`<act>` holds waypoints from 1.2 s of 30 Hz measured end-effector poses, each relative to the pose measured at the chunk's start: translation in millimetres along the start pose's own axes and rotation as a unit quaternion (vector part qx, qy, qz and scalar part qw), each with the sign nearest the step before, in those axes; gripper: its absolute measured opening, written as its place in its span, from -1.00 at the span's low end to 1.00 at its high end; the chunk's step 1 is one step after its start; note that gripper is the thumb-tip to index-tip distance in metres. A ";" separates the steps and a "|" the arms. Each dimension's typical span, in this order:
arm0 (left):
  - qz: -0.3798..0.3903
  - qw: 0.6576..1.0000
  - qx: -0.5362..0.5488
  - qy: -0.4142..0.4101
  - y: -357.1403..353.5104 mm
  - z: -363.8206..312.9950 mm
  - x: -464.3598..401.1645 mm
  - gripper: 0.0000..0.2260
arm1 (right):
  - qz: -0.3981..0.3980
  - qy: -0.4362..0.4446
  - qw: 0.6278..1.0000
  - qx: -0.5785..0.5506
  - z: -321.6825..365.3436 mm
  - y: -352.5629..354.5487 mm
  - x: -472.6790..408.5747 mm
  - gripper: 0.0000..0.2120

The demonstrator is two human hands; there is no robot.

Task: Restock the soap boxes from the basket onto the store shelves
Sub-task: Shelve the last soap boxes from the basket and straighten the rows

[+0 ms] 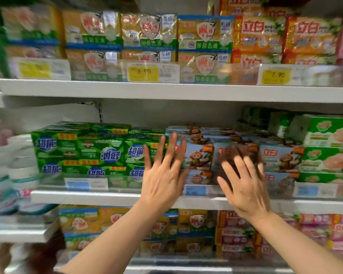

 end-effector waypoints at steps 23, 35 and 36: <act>-0.062 0.990 -0.018 0.128 85.9 189.1 55.5 -0.32 | -0.080 0.087 0.987 -0.105 150.3 5.7 -92.7 -0.53; -0.064 0.992 0.036 0.102 82.6 200.5 59.4 -0.31 | 0.015 0.054 0.993 -0.102 187.5 7.3 -91.6 -0.46; -0.061 0.991 0.037 0.111 83.0 204.0 60.1 -0.23 | 0.015 0.067 0.991 -0.111 197.3 10.7 -98.9 -0.45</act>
Point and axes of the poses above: each hand's wrist, its own x-axis away from the middle knuckle, its own y-axis out of the back of the hand, z = x × y, the point moved 2 cm from there along -x, towards the middle knuckle, and after that the axes turned 10 degrees about x, right-handed, at the moved point
